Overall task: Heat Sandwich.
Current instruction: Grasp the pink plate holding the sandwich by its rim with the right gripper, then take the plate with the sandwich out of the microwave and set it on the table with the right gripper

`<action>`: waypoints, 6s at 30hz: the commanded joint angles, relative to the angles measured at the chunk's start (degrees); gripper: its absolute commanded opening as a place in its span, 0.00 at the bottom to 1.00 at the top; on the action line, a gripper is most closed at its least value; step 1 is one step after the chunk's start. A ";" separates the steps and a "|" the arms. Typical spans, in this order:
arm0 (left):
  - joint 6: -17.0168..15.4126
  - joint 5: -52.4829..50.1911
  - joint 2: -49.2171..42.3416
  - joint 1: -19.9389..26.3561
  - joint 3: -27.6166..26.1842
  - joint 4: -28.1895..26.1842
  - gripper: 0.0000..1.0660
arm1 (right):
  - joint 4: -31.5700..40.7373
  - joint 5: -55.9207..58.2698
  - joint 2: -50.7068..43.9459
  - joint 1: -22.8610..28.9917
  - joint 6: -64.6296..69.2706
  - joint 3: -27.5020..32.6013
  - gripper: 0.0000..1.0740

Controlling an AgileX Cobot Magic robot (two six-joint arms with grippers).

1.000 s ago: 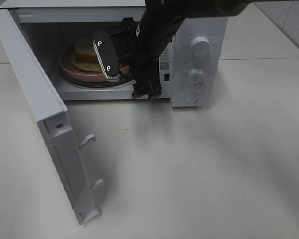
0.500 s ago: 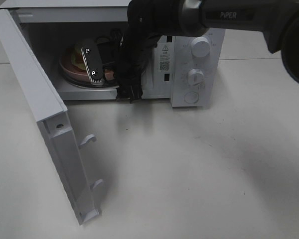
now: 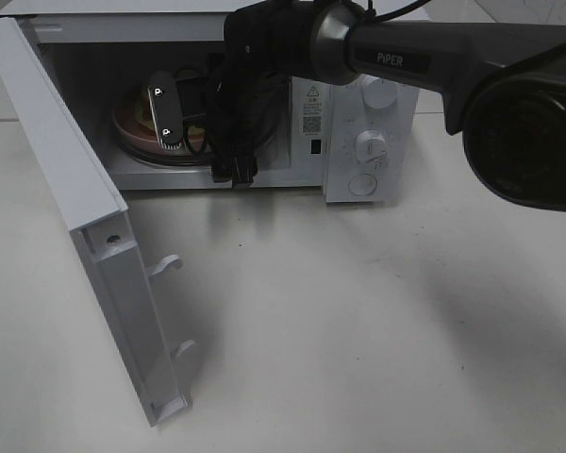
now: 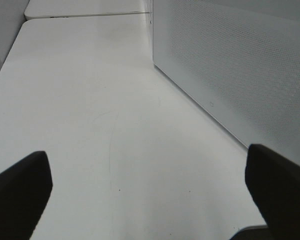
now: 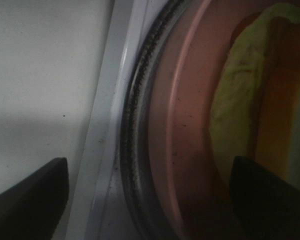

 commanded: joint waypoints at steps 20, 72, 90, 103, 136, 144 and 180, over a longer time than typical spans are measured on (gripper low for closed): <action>-0.23 -0.63 -1.15 0.17 0.23 -0.06 0.92 | -4.41 -0.06 4.35 -0.40 2.01 -5.21 0.76; -0.17 -0.63 -1.15 0.17 0.23 -0.06 0.92 | 1.09 4.07 -4.98 -0.57 -13.64 7.28 0.00; -0.17 -0.63 -1.15 0.17 0.23 -0.06 0.92 | 6.65 -8.19 -15.47 -0.57 -24.06 23.84 0.00; -0.17 -0.63 -1.15 0.17 0.23 -0.06 0.92 | 9.63 -17.59 -24.47 -0.57 -30.48 39.02 0.00; -0.17 -0.63 -1.15 0.17 0.23 -0.06 0.92 | 11.12 -25.67 -52.08 -0.46 -32.95 74.94 0.00; -0.17 -0.63 -1.15 0.17 0.23 -0.06 0.92 | 11.12 -25.73 -59.64 -0.46 -32.43 81.59 0.00; -0.17 -0.63 -1.15 0.17 0.23 -0.06 0.92 | -22.00 -12.78 -83.31 -0.46 19.65 94.82 0.00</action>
